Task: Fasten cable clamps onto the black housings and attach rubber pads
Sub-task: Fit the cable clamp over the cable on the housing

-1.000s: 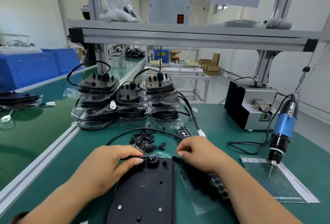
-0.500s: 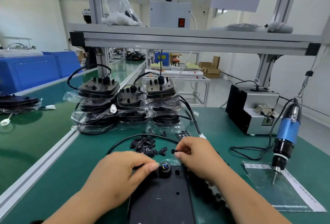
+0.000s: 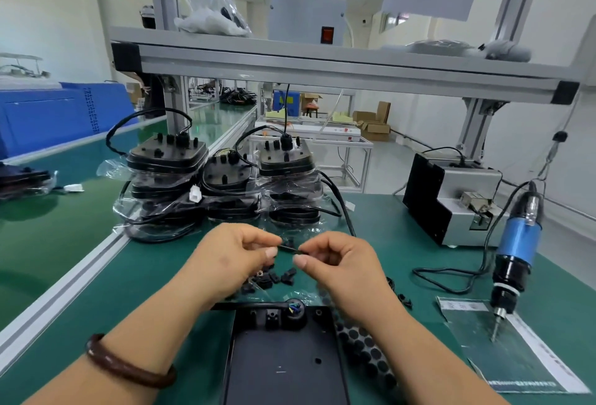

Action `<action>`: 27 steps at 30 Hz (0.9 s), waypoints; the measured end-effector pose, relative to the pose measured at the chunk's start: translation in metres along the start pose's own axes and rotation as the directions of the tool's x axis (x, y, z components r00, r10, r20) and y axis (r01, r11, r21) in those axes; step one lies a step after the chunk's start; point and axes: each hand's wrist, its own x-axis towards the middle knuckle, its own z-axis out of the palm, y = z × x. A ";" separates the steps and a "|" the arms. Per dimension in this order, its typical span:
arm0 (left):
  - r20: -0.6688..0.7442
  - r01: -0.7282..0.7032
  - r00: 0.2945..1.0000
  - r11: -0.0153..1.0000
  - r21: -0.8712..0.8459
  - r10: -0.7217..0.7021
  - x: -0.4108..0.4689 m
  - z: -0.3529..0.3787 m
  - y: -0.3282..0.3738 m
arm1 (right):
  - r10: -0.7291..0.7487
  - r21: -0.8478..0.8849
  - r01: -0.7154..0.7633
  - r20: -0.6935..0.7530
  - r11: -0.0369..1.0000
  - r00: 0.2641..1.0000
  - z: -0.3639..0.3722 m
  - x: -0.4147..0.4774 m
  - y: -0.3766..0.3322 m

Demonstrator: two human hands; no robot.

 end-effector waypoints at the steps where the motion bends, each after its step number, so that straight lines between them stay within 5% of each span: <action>1: 0.006 -0.020 1.000 0.992 0.123 0.019 0.000 0.000 -0.002 | 0.011 0.018 -0.012 0.004 1.000 1.000 0.001 0.000 0.001; 5: 0.042 -0.110 0.994 0.906 0.408 0.101 -0.003 0.006 -0.004 | 0.046 0.033 -0.047 0.031 0.998 0.998 0.005 0.001 0.002; 10: 0.093 -0.104 0.991 0.992 0.069 0.098 -0.013 0.001 0.000 | 0.010 0.065 -0.013 0.038 0.998 0.999 0.009 0.002 0.002; 18: 0.109 -0.038 0.992 0.981 -0.189 0.060 -0.016 -0.003 0.004 | -0.054 0.189 0.049 0.019 0.981 0.998 0.011 0.000 0.001; 24: 0.068 -0.037 0.996 0.981 -0.189 0.051 -0.017 -0.001 0.002 | -0.068 0.269 0.049 0.060 0.962 0.996 0.011 -0.002 -0.003; 27: 0.003 -0.146 0.989 0.989 -0.028 0.146 -0.019 0.000 0.005 | -0.042 0.244 0.027 0.059 0.970 0.997 0.009 -0.002 -0.006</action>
